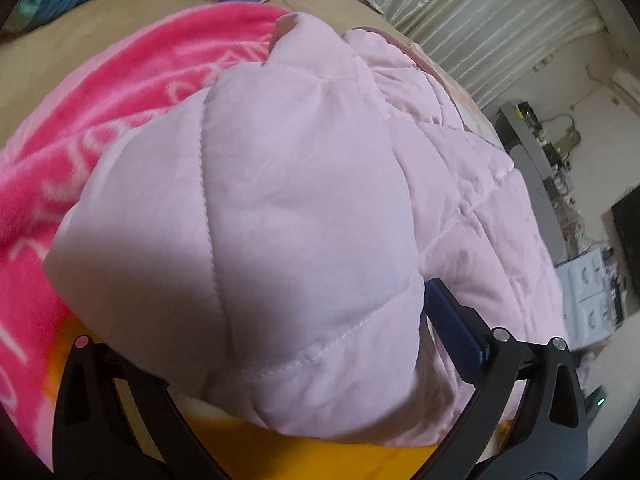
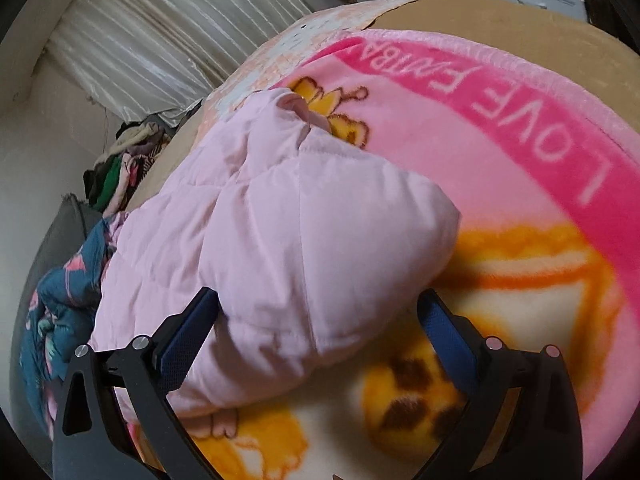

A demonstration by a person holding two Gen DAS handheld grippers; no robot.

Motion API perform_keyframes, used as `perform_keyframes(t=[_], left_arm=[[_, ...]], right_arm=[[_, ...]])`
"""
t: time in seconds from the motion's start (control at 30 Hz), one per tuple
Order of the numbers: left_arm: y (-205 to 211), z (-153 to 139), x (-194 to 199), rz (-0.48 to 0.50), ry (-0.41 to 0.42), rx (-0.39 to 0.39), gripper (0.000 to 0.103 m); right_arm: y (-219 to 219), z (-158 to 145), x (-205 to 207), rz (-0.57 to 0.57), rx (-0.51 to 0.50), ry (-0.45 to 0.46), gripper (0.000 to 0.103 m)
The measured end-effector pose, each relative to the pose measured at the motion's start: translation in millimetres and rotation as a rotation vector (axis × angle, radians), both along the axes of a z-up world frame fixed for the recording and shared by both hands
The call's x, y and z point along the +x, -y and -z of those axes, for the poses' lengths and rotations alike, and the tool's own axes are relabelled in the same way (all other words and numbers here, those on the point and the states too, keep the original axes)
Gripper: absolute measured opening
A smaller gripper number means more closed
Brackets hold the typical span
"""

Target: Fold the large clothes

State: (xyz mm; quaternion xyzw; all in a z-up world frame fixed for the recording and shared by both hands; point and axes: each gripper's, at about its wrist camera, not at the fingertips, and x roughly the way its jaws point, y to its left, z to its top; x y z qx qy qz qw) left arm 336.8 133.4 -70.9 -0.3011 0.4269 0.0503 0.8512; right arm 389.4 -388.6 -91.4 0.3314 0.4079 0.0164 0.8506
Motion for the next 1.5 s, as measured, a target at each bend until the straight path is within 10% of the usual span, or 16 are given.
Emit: perform_keyframes(t=[0.9, 1.17, 1.5], left_arm=[[-2, 14, 25, 0.061, 0.082, 0.022, 0.094], [19, -13, 13, 0.111, 0.148, 0.164, 0.047], [37, -55, -11, 0.207, 0.217, 0.321, 0.032]], right_arm=[[-2, 18, 32, -0.019, 0.017, 0.045, 0.087], [-22, -8, 29, -0.12, -0.121, 0.102, 0.044], [-56, -62, 5, -0.234, -0.376, 0.201, 0.03]])
